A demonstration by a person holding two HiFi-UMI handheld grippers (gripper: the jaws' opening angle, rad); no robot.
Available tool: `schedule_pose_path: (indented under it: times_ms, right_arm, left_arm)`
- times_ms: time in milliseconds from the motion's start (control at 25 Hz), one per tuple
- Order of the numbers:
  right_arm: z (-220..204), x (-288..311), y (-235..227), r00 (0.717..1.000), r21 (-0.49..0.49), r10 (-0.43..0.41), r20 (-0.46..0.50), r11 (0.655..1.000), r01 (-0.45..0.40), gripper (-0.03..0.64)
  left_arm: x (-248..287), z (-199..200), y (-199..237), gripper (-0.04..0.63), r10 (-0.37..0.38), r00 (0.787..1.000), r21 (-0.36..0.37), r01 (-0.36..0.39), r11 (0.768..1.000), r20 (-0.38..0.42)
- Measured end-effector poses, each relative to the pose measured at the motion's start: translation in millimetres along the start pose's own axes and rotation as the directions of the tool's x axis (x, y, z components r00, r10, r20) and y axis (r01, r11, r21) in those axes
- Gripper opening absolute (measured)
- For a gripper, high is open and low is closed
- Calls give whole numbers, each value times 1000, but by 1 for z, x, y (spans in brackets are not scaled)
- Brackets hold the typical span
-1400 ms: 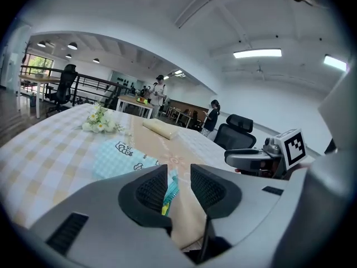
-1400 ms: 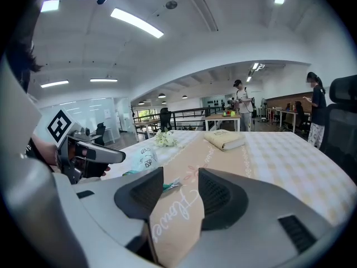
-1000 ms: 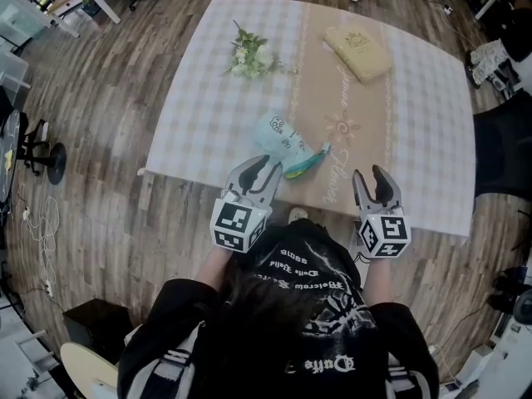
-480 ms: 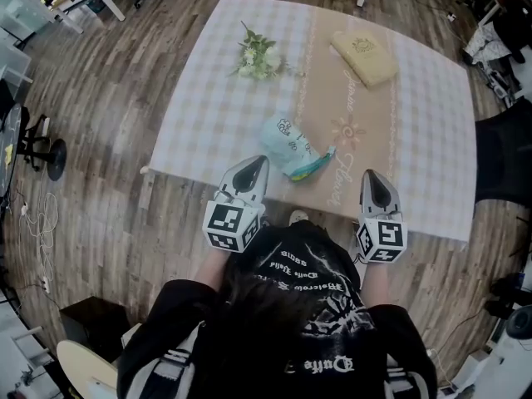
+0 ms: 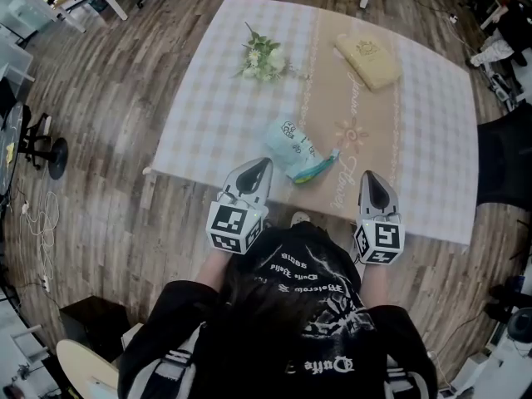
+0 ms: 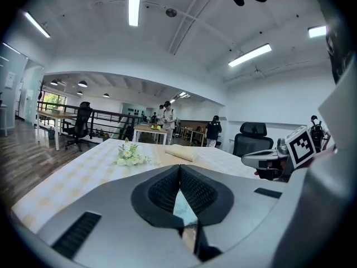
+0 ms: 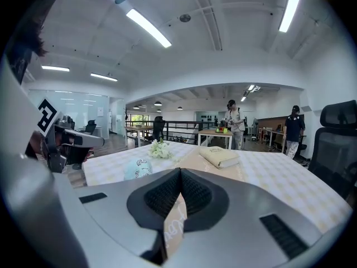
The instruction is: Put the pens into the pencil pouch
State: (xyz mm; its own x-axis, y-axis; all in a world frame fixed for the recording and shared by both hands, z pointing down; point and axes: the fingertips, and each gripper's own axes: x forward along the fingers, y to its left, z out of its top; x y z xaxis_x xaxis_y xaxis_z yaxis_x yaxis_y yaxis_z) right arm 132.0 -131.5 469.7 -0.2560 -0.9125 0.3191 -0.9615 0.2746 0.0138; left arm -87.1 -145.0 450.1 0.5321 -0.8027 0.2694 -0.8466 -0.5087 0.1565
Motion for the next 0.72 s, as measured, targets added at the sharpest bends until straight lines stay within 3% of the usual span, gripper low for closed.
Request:
schedule_pose_path:
  times_ms: [720]
  right_arm:
    - [-7, 1, 8, 998, -32, 49, -35, 998, -50, 8]
  left_arm:
    - [4, -10, -9, 20, -3, 999, 17, 4, 1000, -35]
